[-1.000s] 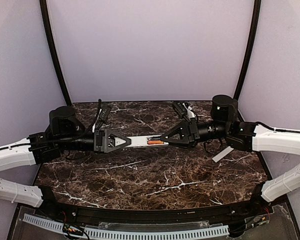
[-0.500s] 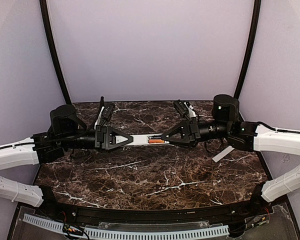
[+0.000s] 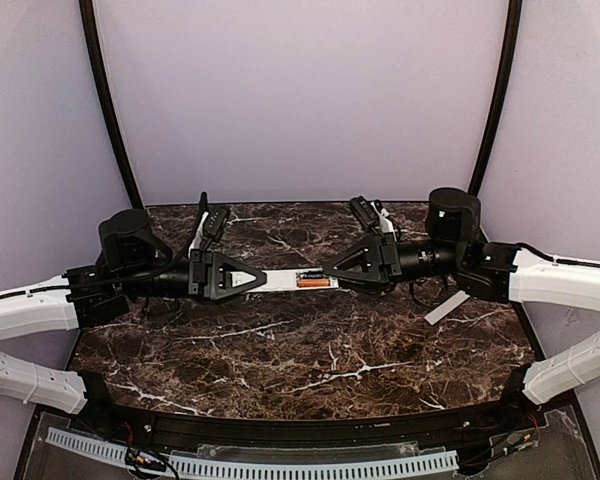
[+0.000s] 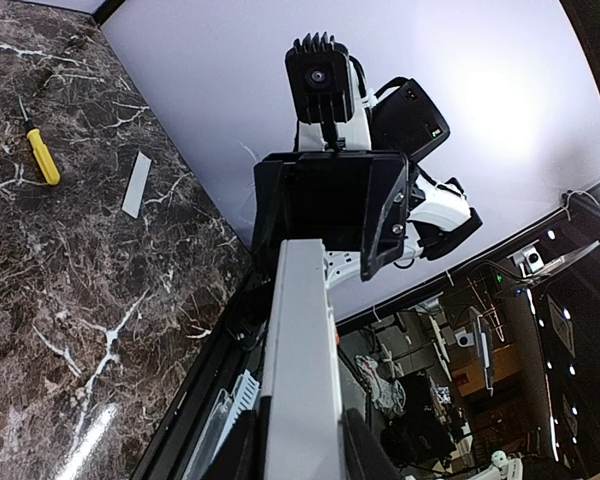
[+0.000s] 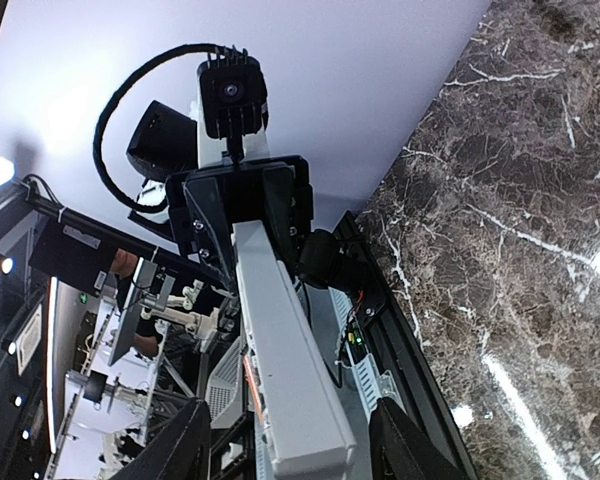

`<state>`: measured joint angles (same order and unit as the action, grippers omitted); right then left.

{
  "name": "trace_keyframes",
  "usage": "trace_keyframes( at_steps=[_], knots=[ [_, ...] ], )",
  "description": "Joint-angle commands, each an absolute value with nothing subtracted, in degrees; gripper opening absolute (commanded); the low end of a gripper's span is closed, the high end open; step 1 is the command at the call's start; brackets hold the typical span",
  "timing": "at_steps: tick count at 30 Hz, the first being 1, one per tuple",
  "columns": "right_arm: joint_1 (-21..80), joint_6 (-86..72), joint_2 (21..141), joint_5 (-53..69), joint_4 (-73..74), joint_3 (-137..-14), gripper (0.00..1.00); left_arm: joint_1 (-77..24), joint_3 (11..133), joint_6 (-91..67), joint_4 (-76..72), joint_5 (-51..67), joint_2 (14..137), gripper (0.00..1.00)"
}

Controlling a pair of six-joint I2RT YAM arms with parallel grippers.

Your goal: Unload the batteries from the remote control

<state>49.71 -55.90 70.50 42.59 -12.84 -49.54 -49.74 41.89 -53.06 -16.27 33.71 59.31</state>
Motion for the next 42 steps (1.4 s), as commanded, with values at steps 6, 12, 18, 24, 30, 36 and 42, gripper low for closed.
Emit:
trace_keyframes(
  at_steps=[6, 12, 18, 24, 30, 36, 42],
  knots=[
    [48.07, -52.99, 67.60, 39.57, -6.45, -52.20, 0.71, -49.88, 41.39, -48.13, -11.95, 30.67, 58.11, 0.00],
    [46.56, -45.87, 64.96, 28.06, 10.80, -56.00, 0.75, -49.89, 42.61, -43.03, -6.35, 26.38, 57.65, 0.00],
    [46.41, -43.82, 62.65, 12.47, 23.03, -56.70, 0.75, -49.80, 42.01, -35.06, -4.45, 18.95, 55.30, 0.03],
    [46.43, -44.37, 64.03, -1.61, 32.27, -56.92, 0.74, -49.22, 44.43, -28.01, 1.97, 13.23, 57.30, 0.01],
    [46.49, -45.07, 67.77, -8.25, 35.48, -57.08, 0.73, -47.45, 48.55, -22.67, 6.31, 12.75, 62.44, 0.00],
    [46.43, -45.48, 72.95, -12.39, 36.77, -58.62, 0.73, -44.38, 51.63, -20.78, 4.64, 15.97, 68.44, 0.00],
    [46.15, -44.75, 78.44, -16.32, 37.17, -61.11, 0.73, -42.01, 57.76, -20.03, 4.65, 24.02, 76.39, 0.00]
  ],
)
